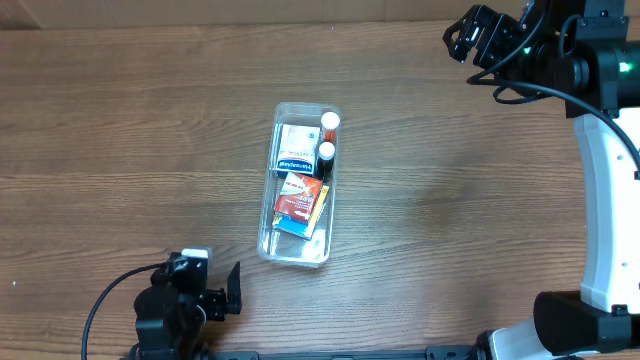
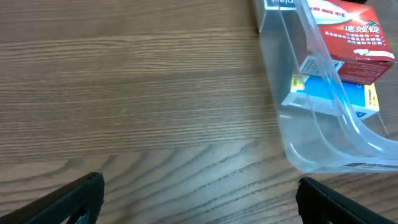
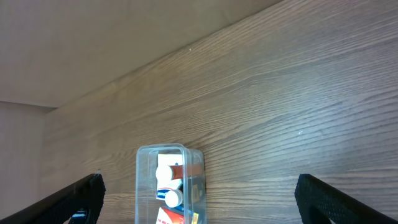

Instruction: Pack container

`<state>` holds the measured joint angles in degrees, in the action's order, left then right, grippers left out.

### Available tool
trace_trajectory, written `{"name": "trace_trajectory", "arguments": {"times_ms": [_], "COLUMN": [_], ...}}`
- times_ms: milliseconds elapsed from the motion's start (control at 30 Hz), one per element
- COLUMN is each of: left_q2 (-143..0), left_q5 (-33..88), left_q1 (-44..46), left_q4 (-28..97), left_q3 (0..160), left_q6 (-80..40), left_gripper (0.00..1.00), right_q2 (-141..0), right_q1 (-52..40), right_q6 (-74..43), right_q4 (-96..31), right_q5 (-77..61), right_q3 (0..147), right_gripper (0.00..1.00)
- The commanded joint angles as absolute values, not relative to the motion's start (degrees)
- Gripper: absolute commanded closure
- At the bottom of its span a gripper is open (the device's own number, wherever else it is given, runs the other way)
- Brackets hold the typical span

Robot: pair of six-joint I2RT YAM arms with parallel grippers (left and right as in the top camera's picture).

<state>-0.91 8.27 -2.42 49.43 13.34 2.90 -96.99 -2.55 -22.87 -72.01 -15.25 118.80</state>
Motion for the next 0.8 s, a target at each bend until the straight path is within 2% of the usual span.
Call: {"name": "trace_trajectory", "arguments": {"times_ms": [0, 167, 233, 333, 433, 467, 567, 667, 767], "left_q2": [-0.25, -0.25, -0.25, -0.25, -0.25, -0.25, -0.25, -0.25, -0.25], "left_q5": [9.02, 9.02, 9.02, 8.99, 9.02, 9.02, 9.02, 8.99, 9.02], "left_q1": [-2.98, -2.98, -2.98, -2.98, -2.98, -2.98, -2.98, -2.98, -2.98], "left_q4": [49.52, 49.5, 49.52, 49.52, 49.52, 49.52, 49.52, 49.52, 49.5], "left_q3": [13.13, 13.1, 13.13, 13.13, 13.13, 13.13, 13.13, 13.13, 13.13], "left_q6": [1.72, 1.72, 1.72, 1.72, 1.72, 1.72, 1.72, 1.72, 1.72], "left_gripper": [0.0, 0.0, 0.0, 0.0, 0.0, 0.0, 0.0, 0.0, 0.0], "right_q2": [-96.36, -96.33, -93.21, -84.4, -69.84, -60.9, -39.07, -23.11, -13.96], "right_q1": [-2.22, -2.22, -2.17, -2.17, -2.17, -2.15, -2.17, -2.15, -2.15], "right_q6": [-22.92, -21.04, -17.41, -6.74, -3.36, -3.38, -5.08, -6.46, -8.54], "right_q4": [-71.72, -72.73, -73.21, -69.19, -54.65, -46.22, -32.21, -30.74, -30.46], "right_q5": [-15.7, -13.23, -5.21, -4.95, -2.59, -0.67, -0.47, 0.08, 0.43], "right_q3": [119.28, 119.26, 118.91, 111.39, 90.3, 76.73, 48.53, 33.85, 25.76], "right_gripper": [0.0, 0.0, 0.0, 0.0, 0.0, 0.0, 0.0, 0.0, 0.0]}}
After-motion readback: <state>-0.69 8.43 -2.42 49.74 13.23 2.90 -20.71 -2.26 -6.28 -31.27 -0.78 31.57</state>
